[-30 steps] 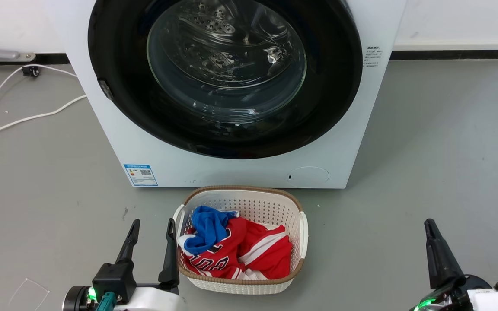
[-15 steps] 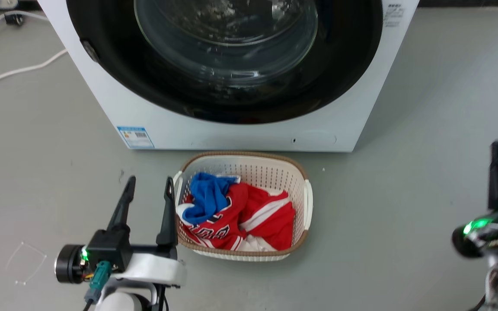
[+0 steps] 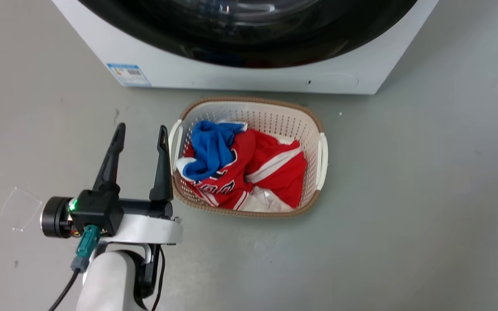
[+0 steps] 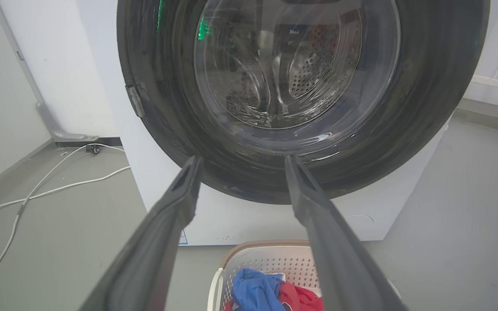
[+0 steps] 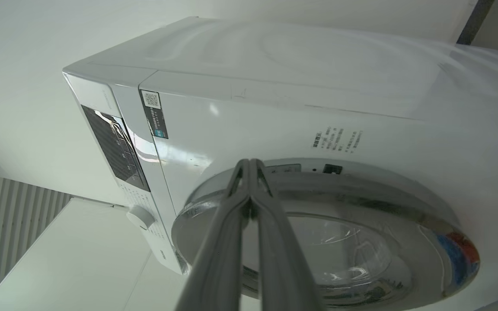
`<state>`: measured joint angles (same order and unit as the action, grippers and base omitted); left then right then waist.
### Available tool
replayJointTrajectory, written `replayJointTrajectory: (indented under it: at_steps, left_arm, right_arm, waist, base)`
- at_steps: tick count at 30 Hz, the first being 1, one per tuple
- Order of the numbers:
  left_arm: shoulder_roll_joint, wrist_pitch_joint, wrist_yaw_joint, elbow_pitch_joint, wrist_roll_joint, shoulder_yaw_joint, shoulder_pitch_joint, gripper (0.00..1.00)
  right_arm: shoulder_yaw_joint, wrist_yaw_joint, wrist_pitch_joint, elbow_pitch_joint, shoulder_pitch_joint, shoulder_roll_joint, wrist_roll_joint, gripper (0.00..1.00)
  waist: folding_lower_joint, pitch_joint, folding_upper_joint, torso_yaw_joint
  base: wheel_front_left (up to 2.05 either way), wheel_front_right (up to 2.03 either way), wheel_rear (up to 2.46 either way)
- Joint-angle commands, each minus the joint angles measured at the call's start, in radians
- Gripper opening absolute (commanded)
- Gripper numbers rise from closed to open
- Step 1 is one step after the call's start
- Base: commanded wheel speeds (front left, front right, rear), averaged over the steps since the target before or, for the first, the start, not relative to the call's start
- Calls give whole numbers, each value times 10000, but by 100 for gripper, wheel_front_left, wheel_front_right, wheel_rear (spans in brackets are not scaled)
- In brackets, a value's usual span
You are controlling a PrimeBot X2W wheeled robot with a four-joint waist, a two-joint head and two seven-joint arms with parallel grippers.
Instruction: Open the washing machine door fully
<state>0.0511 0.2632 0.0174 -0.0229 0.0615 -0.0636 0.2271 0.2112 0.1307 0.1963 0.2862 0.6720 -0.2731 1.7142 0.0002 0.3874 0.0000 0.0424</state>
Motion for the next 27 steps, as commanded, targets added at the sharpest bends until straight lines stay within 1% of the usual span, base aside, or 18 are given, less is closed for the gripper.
replayJointTrajectory:
  at_steps: [1,6,8,15,20,27]
  left_arm:
    - [-15,24,24,42,-32,17,155,100]
    - [-15,24,67,141,69,-54,533,100]
    - [-17,24,65,176,100,-90,665,100]
    - [-18,26,38,293,206,-137,1028,100]
    - [-17,24,-22,320,290,-151,1152,100]
    - [-15,24,42,234,374,-168,1323,100]
  right_arm:
    - [-78,1,93,118,316,-72,-38,0]
    - [-556,1,515,966,2013,-438,-208,0]
    - [-767,1,619,1339,2603,-641,-415,0]
    - [-1813,1,1209,2577,4375,-1044,-1197,0]
    - [-2330,1,1575,3136,5232,-1013,-1560,0]
    - [-2987,2,2101,3516,5841,-840,-1977,0]
  waist:
    - [-2,418,0,123]
    - [-2,1073,0,277]
    - [-2,1290,0,334]
    - [-2,1943,0,522]
    - [-2,2264,0,615]
    - [-2,2484,0,715]
  base:
    - [0,0,0]
    - [0,0,0]
    - [0,0,0]
    - [0,0,0]
    - [0,0,0]
    - [0,0,0]
